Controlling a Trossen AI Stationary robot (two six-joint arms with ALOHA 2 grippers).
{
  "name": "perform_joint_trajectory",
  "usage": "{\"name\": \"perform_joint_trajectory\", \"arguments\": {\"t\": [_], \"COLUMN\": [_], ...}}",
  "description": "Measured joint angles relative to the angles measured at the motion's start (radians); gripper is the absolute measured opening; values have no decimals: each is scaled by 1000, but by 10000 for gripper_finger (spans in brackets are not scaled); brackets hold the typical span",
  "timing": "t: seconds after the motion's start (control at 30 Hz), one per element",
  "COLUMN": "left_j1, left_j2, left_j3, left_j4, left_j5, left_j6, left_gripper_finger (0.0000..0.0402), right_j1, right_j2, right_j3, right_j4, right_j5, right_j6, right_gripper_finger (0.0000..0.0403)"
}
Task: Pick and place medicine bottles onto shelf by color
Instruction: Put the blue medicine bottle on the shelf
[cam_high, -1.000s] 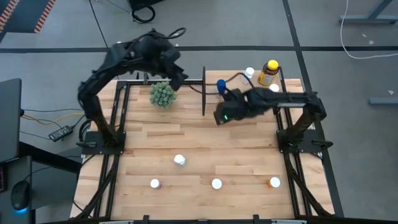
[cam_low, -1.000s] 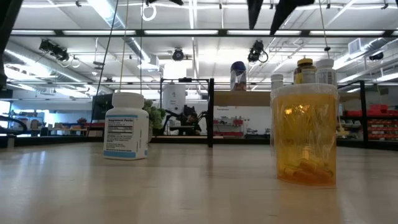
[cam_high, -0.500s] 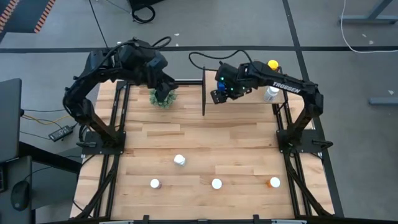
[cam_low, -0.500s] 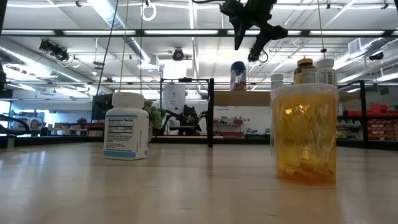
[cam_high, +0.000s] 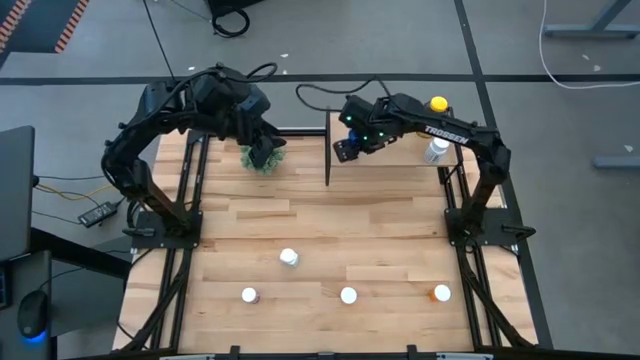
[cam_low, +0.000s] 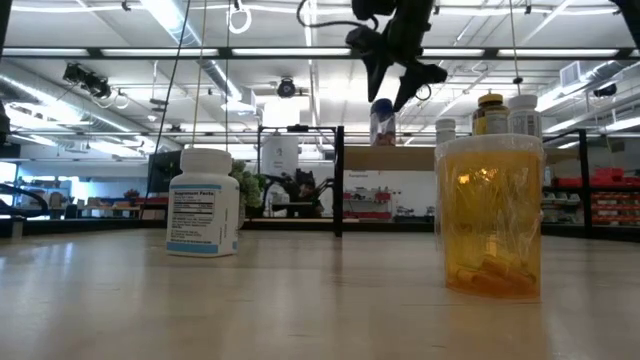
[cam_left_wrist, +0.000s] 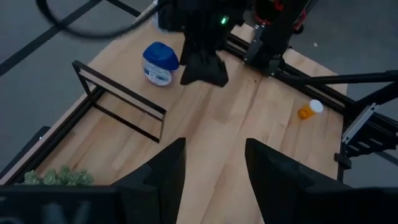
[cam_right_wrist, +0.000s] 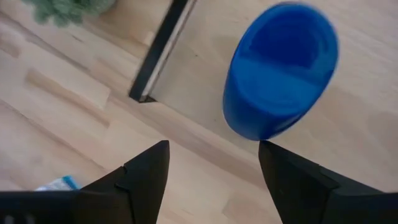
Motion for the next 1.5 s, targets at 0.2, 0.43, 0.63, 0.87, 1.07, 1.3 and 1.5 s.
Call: {"name": "perform_joint_trajectory", "arguments": {"t": [0.2, 0.43, 0.63, 0.87, 1.07, 1.3, 1.5], "left_j1": [-3, -3, -3, -3, -3, -3, -3], "left_j2": [0, 0, 0, 0, 0, 0, 0], "left_j3": [0, 0, 0, 0, 0, 0, 0], "left_j4": [-19, -38, -38, -38, -38, -38, -38], "left_j5": [1, 1, 1, 1, 1, 2, 2], "left_j6": [-10, -14, -11, -10, -9, -15, -34], "left_gripper_finger": [172, 172, 172, 172, 172, 172, 172], "right_j1": [-11, -42, -55, -55, -58, -85, -114], "right_j2": [22, 22, 22, 22, 22, 22, 22], "right_j3": [0, 0, 0, 0, 0, 0, 0], "right_j4": [4, 20, 72, 72, 87, 146, 155], "right_j5": [38, 67, 67, 67, 89, 119, 120], "right_j6": [8, 7, 8, 0, -9, -31, -41], "right_gripper_finger": [273, 299, 304, 277, 244, 204, 201]}}
